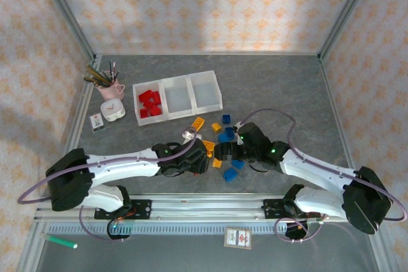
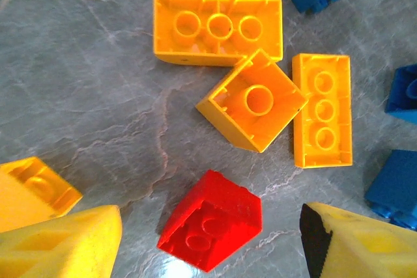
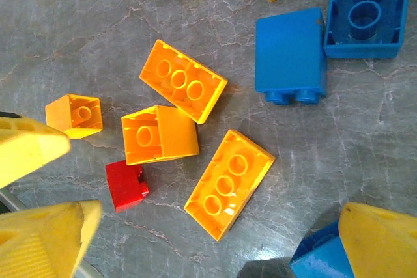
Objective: Sort the legos into containers by color
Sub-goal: Pick up the lego from the middle-left of the table, then place the lego in the container.
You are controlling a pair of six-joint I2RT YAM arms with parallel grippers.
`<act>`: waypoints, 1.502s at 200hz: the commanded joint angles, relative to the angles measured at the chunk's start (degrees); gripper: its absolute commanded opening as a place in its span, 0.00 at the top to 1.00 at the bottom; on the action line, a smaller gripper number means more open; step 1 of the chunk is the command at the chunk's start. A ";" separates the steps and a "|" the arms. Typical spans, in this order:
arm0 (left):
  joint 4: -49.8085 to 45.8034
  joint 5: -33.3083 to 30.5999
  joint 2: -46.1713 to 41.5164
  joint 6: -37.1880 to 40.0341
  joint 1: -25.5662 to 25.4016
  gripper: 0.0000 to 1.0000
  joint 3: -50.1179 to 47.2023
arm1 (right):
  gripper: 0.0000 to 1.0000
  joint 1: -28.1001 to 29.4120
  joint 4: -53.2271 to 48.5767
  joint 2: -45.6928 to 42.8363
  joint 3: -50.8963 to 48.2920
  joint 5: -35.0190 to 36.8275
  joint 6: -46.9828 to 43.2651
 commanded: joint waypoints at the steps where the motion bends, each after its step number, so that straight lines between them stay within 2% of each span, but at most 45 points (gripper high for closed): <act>1: 3.89 -0.97 2.95 4.14 -0.76 0.25 -0.89 | 0.00 -0.53 -0.65 -1.52 -0.76 1.58 0.85; 39: 8.43 -0.04 6.04 6.33 -1.17 0.27 -2.22 | 0.00 -0.73 -0.48 -1.54 -0.85 1.59 0.99; 83: 11.19 1.46 7.06 6.39 -1.31 0.39 -4.94 | 0.00 -0.79 0.43 -1.06 -0.99 1.71 1.10; 121: 11.54 0.53 6.82 6.08 -1.28 0.56 -5.85 | 0.00 -0.81 1.04 -0.22 -0.69 1.43 0.87; 160: 10.72 -0.43 3.40 5.43 -1.25 0.68 -5.73 | 0.00 -0.81 1.05 -0.19 0.87 1.16 0.12; 200: 5.13 -5.14 -4.20 3.80 -0.78 0.69 -2.03 | 0.00 -0.81 2.64 0.62 4.18 -0.77 -2.16; 232: -4.15 -10.33 -10.19 1.51 5.38 0.71 4.92 | 0.00 -0.82 4.62 3.33 8.15 -1.03 -3.69; 255: -7.29 -13.96 -13.62 2.64 12.81 0.72 8.96 | 0.00 -0.81 7.23 6.54 10.88 -0.50 -3.12; 272: -9.06 -17.15 -12.91 3.79 19.60 0.72 12.57 | 0.00 -0.82 6.32 10.12 14.44 1.37 -2.87; 300: -6.57 -18.31 -7.85 6.95 29.30 0.72 15.84 | 0.00 -0.81 9.26 13.51 17.08 1.84 -2.45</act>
